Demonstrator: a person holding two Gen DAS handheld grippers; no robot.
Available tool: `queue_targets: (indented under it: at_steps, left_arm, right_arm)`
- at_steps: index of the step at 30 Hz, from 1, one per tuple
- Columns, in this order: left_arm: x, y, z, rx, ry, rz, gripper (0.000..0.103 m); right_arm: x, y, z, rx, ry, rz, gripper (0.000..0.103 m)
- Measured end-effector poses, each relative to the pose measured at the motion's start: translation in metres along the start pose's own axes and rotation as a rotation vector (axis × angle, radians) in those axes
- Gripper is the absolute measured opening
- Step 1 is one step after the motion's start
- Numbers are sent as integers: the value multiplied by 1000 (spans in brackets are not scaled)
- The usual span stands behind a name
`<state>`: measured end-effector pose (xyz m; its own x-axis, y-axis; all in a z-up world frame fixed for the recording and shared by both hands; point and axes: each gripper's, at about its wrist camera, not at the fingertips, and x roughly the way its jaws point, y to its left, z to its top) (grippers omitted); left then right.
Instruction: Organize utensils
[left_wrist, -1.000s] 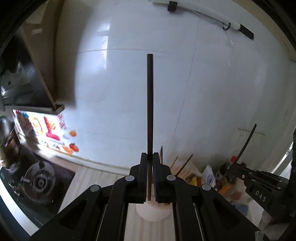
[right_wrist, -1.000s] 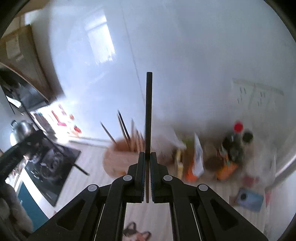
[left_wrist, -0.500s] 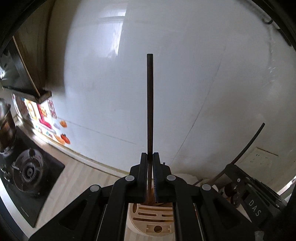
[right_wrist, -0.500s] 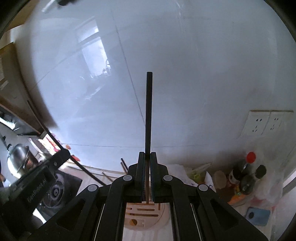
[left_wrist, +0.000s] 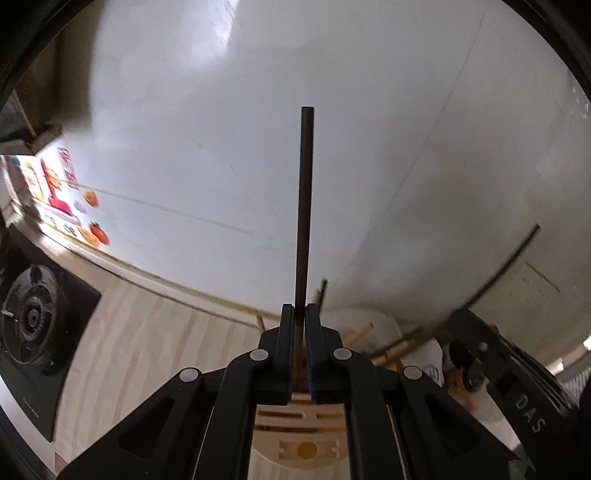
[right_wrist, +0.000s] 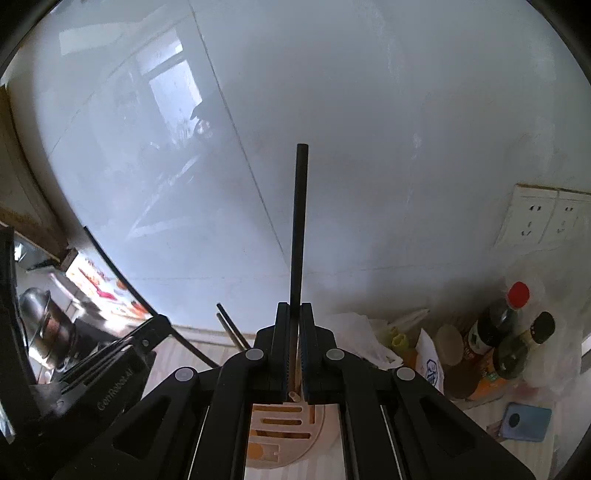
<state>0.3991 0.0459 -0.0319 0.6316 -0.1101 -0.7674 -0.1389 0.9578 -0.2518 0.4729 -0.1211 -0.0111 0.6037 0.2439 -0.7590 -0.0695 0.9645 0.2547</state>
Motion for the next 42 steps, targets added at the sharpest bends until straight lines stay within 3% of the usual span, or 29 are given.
queue_targets:
  at_steps: [4, 6, 7, 8, 10, 11, 12, 16, 18, 20, 23, 33, 42]
  left_arm:
    - [-8, -1, -3, 9, 47, -6, 8]
    - [-21, -2, -5, 37, 19, 20, 12]
    - [-29, -3, -7, 53, 1, 43, 23]
    - [-37, -2, -8, 65, -15, 64, 44]
    - [-46, 3, -11, 73, -44, 99, 77]
    - [-52, 7, -15, 73, -66, 114, 83]
    - [-57, 13, -19, 75, -82, 130, 84]
    - [-63, 27, -37, 99, -92, 207, 103]
    - [-63, 30, -47, 127, -97, 233, 103]
    - [-62, 32, -57, 147, -86, 248, 103]
    - [-63, 34, -65, 155, -71, 237, 103]
    - [-93, 32, -82, 233, -103, 214, 103]
    - [-159, 31, -107, 240, -177, 198, 103]
  right_arm:
    - [13, -3, 0, 4, 76, 36, 7]
    - [12, -5, -1, 6, 88, 55, 19]
    - [10, -7, -3, 7, 88, 65, 36]
    - [6, -7, -4, 6, 83, 67, 44]
    - [-2, -10, -8, 1, 70, 56, 44]
    - [-8, -10, -11, -1, 62, 51, 45]
    - [-13, -11, -15, -2, 54, 39, 45]
    - [-30, -11, -34, -25, 26, -51, 60]
    - [-35, -7, -48, -59, 12, -124, 69]
    - [-34, -4, -61, -75, 16, -181, 88]
    - [-32, 2, -78, -79, 39, -226, 99]
    - [-70, 16, -115, -66, -34, -327, 103]
    - [-144, 23, -137, -48, -134, -347, 103]
